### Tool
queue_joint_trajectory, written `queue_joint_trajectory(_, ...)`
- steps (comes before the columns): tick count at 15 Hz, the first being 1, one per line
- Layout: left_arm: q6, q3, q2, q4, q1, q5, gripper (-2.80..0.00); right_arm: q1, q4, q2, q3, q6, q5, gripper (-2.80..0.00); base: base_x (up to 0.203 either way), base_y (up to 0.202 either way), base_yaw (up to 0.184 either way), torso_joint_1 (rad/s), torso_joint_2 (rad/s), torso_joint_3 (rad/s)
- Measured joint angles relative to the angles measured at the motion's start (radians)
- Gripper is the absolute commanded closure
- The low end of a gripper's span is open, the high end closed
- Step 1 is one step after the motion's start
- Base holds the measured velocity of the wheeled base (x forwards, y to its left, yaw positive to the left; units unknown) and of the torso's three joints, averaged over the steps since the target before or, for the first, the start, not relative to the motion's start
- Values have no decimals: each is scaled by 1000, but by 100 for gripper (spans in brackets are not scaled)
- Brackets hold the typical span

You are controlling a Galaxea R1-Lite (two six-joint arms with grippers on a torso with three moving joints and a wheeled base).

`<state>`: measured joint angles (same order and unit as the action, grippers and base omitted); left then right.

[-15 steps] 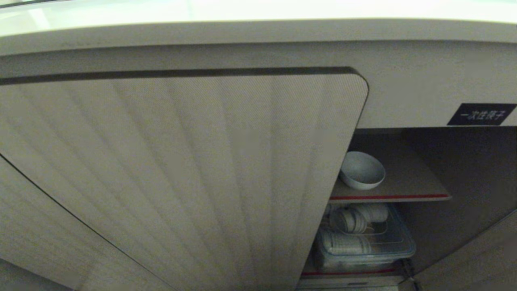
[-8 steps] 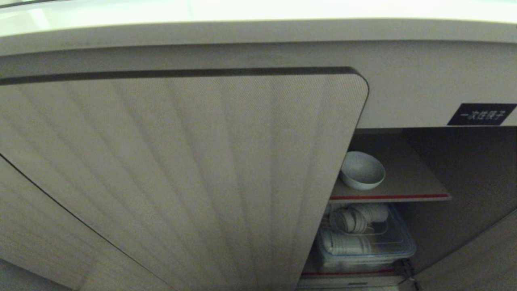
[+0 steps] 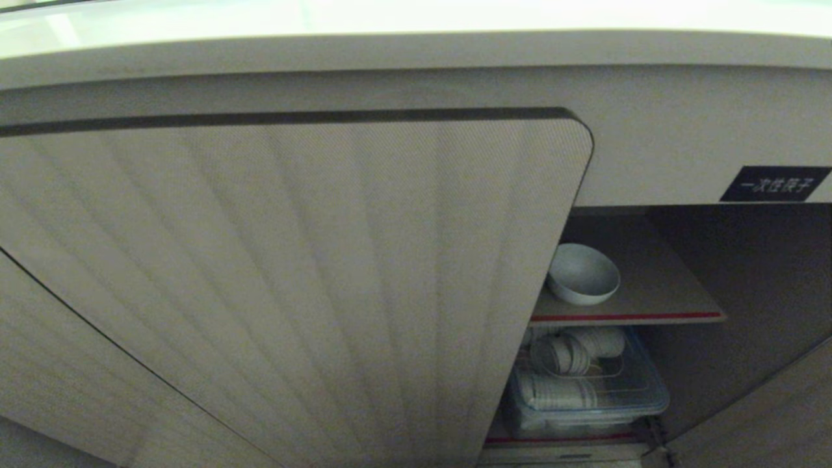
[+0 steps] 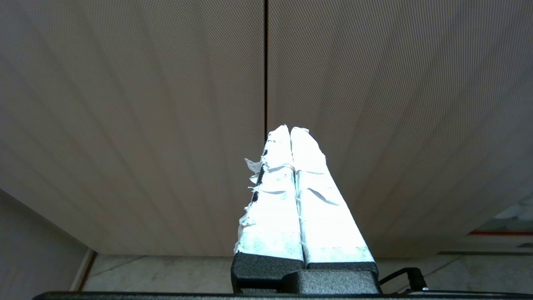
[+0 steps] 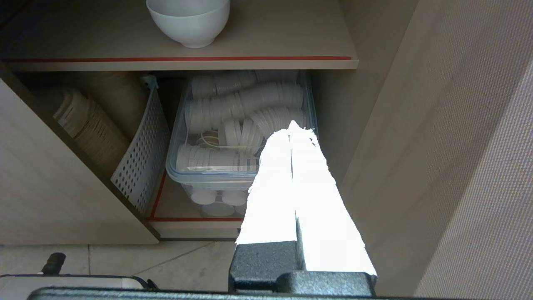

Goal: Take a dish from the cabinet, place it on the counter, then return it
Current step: Close the cabinet door

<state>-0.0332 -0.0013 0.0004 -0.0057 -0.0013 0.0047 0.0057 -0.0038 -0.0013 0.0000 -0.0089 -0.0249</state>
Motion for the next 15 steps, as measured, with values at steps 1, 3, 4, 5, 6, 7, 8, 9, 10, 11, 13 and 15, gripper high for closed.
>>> queue_joint_trajectory(1, 0, 0, 0, 0, 0, 0, 0, 0, 0, 0, 0, 0, 0, 0, 0, 0, 0, 0, 0, 0)
queue_joint_trajectory(3, -1, 0, 0, 0, 0, 0, 0, 0, 0, 0, 0, 0, 0, 0, 0, 0, 0, 0, 0, 0)
queue_joint_trajectory(4, -1, 0, 0, 0, 0, 0, 0, 0, 0, 0, 0, 0, 1, 0, 0, 0, 0, 0, 0, 0)
queue_joint_trajectory(5, -1, 0, 0, 0, 0, 0, 0, 0, 0, 0, 0, 0, 0, 0, 0, 0, 0, 0, 0, 0)
queue_joint_trajectory(6, -1, 0, 0, 0, 0, 0, 0, 0, 0, 0, 0, 0, 0, 0, 0, 0, 0, 0, 0, 0)
queue_joint_trajectory(7, -1, 0, 0, 0, 0, 0, 0, 0, 0, 0, 0, 0, 0, 0, 0, 0, 0, 0, 0, 0)
queue_joint_trajectory(8, -1, 0, 0, 0, 0, 0, 0, 0, 0, 0, 0, 0, 0, 0, 0, 0, 0, 0, 0, 0)
queue_joint_trajectory(9, -1, 0, 0, 0, 0, 0, 0, 0, 0, 0, 0, 0, 0, 0, -135, 0, 3, 10, 1, -1)
queue_joint_trajectory(10, -1, 0, 0, 0, 0, 0, 0, 0, -1, 0, 0, 0, 0, 0, -187, 0, -4, 2, 1, 0)
queue_joint_trajectory(11, -1, 0, 0, 0, 0, 0, 0, 0, 0, 0, 0, -1, 1, 0, -193, 0, 0, 4, 6, 2)
queue_joint_trajectory(13, -1, 0, 0, 0, 0, 0, 0, 0, 0, 0, 0, -2, 0, 0, -190, 0, 3, 0, 4, 1)
queue_joint_trajectory(15, -1, 0, 0, 0, 0, 0, 0, 0, 1, 0, 0, -4, 1, 0, -193, 0, 2, 2, 1, 4)
